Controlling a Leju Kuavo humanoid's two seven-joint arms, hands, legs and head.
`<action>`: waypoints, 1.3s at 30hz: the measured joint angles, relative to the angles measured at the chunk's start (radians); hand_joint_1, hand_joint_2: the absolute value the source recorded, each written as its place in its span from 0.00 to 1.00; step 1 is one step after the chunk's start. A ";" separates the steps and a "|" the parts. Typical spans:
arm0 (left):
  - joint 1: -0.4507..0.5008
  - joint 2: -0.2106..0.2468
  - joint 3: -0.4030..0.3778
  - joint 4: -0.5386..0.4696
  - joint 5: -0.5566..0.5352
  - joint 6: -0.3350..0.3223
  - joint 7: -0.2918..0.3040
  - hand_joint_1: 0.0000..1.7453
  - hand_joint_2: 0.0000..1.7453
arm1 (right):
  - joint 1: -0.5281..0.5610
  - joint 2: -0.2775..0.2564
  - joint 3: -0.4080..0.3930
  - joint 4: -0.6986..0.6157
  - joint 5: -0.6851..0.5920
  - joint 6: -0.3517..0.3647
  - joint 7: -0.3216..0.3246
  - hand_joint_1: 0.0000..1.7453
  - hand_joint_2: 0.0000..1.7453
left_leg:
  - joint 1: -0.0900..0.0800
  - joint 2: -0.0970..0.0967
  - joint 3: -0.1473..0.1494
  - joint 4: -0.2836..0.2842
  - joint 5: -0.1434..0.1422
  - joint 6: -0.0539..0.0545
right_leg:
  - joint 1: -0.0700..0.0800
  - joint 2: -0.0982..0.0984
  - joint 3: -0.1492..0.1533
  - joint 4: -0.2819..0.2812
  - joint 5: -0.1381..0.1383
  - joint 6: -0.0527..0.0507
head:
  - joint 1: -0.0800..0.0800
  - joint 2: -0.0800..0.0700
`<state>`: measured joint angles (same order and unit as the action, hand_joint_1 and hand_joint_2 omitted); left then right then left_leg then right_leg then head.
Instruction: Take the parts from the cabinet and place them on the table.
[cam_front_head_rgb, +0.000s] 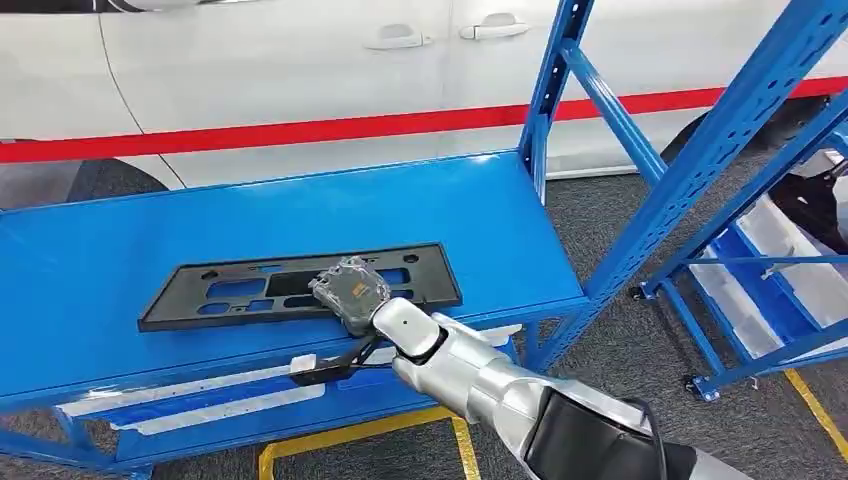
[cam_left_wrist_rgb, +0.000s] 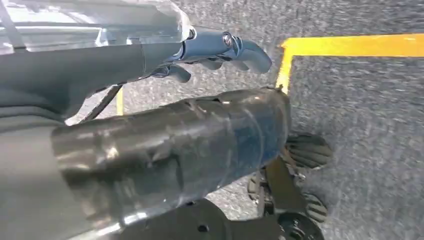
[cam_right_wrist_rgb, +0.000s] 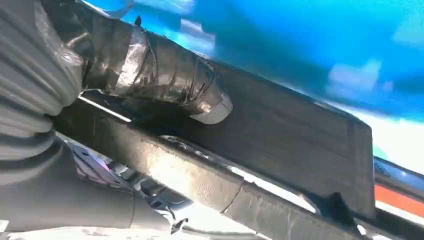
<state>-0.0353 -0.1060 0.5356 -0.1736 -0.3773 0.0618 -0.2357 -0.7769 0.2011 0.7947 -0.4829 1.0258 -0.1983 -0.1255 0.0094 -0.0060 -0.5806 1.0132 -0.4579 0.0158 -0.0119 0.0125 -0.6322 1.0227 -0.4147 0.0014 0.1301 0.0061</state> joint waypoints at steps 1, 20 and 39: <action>0.000 0.000 0.001 0.000 0.000 -0.002 -0.009 0.00 0.00 | 0.004 -0.001 -0.003 -0.009 -0.003 -0.003 -0.002 1.00 1.00 | 0.000 0.000 0.000 0.000 0.000 0.000 | 0.000 0.000 0.000 0.000 0.000 0.000 | 0.000 0.000; 0.000 -0.005 0.005 0.000 -0.063 -0.028 -0.095 0.00 0.00 | 0.099 -0.045 -0.049 -0.220 -0.018 -0.030 -0.024 1.00 1.00 | 0.000 0.000 0.000 0.000 0.000 0.000 | 0.000 0.000 0.000 0.000 0.000 0.000 | 0.000 0.000; -0.003 -0.008 -0.005 0.000 -0.134 0.003 -0.237 0.00 0.00 | 0.161 -0.067 -0.068 -0.459 -0.084 -0.025 -0.077 1.00 1.00 | 0.000 0.000 -0.001 0.000 0.000 0.000 | 0.001 0.000 0.000 0.000 -0.001 0.000 | 0.000 0.000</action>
<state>-0.0386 -0.1141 0.5303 -0.1736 -0.5116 0.0646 -0.4730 -0.6158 0.1339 0.7271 -0.9416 0.9420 -0.2237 -0.2029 0.0096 -0.0063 -0.5814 1.0131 -0.4580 0.0156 -0.0114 0.0122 -0.6326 1.0230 -0.4155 0.0015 0.1301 0.0061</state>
